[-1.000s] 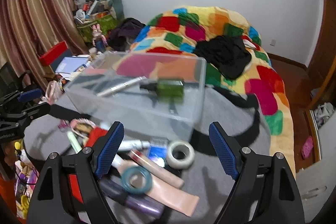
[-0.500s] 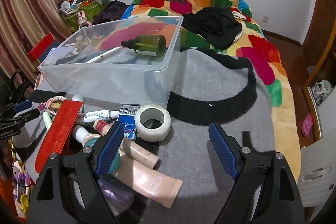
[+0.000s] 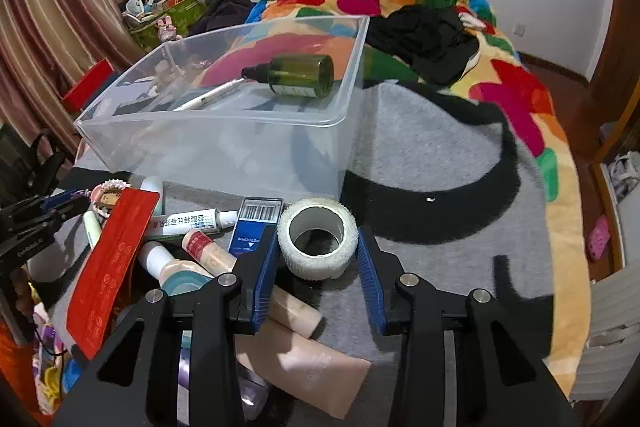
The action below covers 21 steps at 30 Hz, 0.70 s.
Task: Organize objects
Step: 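Grasp the pink hair clip with the left gripper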
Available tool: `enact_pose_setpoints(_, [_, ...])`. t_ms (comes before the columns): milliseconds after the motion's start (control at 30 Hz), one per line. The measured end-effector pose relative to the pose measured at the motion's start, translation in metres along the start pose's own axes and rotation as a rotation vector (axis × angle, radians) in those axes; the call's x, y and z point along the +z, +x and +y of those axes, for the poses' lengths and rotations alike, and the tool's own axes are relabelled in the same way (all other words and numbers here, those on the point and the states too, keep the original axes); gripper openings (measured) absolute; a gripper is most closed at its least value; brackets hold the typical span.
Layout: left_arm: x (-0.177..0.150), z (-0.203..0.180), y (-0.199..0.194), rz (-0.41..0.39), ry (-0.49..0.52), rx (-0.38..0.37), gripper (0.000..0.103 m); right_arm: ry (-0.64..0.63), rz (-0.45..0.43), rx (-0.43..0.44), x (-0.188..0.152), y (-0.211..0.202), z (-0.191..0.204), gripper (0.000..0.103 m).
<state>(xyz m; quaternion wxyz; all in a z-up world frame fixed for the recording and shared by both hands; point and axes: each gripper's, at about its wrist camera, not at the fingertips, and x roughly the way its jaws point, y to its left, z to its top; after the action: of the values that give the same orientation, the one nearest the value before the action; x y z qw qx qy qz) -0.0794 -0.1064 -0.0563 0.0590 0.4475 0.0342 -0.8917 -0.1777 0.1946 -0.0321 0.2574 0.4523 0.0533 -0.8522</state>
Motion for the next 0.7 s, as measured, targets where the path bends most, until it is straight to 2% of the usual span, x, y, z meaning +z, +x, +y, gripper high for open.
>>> enact_pose_setpoints(267, [0.008,-0.005,-0.025,-0.072,0.002,-0.012,0.027,0.001,-0.063,0.004,0.002,-0.028,-0.001,0.035])
enact_pose_setpoints(700, [0.051,-0.022,-0.070,-0.236,-0.004,-0.086,0.027,-0.024,-0.205,0.063,0.035,-0.067,0.023,0.035])
